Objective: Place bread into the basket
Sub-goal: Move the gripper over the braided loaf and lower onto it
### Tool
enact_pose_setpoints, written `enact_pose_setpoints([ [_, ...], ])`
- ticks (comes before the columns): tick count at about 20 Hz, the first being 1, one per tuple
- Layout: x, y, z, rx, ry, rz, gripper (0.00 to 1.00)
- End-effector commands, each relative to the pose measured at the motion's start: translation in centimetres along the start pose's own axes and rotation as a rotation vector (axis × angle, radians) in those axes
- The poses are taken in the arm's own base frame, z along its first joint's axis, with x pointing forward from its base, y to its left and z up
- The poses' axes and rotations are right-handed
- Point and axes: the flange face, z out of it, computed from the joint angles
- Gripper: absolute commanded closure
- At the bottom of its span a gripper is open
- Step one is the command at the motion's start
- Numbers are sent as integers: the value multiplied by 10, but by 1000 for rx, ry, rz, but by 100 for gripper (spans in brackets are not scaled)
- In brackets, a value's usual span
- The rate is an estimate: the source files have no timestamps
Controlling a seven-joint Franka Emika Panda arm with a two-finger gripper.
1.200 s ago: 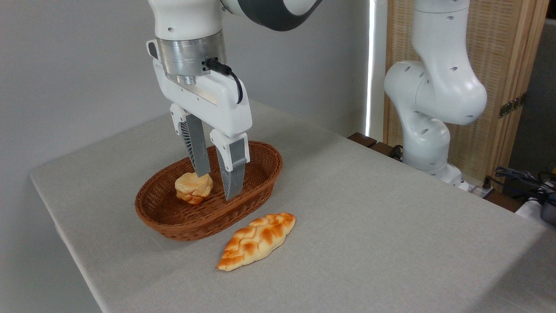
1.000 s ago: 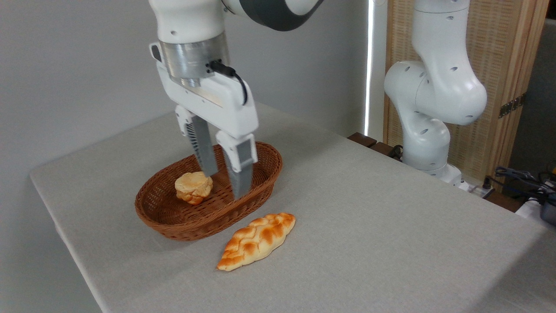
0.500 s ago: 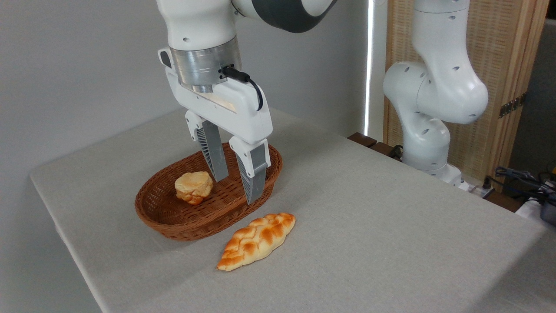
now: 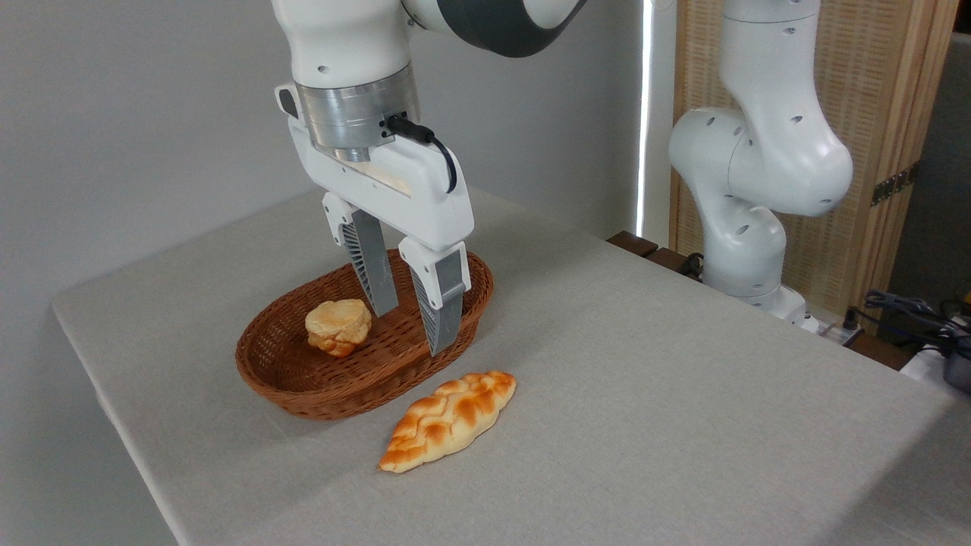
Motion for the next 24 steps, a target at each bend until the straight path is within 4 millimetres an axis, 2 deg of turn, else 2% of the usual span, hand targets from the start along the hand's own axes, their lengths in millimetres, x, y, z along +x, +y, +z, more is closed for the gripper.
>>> enact_pose_setpoints([
  [1, 2, 3, 0, -8, -14, 19, 0],
  [5, 0, 5, 8, -10, -20, 23, 0],
  [7, -5, -1, 21, -10, -26, 24, 0],
  [10, -17, -10, 54, -18, -39, 32, 0],
  [12, -23, -14, 64, -19, -42, 35, 0],
  [14, -25, -16, 83, -21, -43, 91, 0],
  [16, -24, -16, 101, -23, -45, 116, 0],
  [18, -22, -15, 111, -33, -36, 113, 0],
  [24, -11, -15, 132, -64, -10, 103, 0],
])
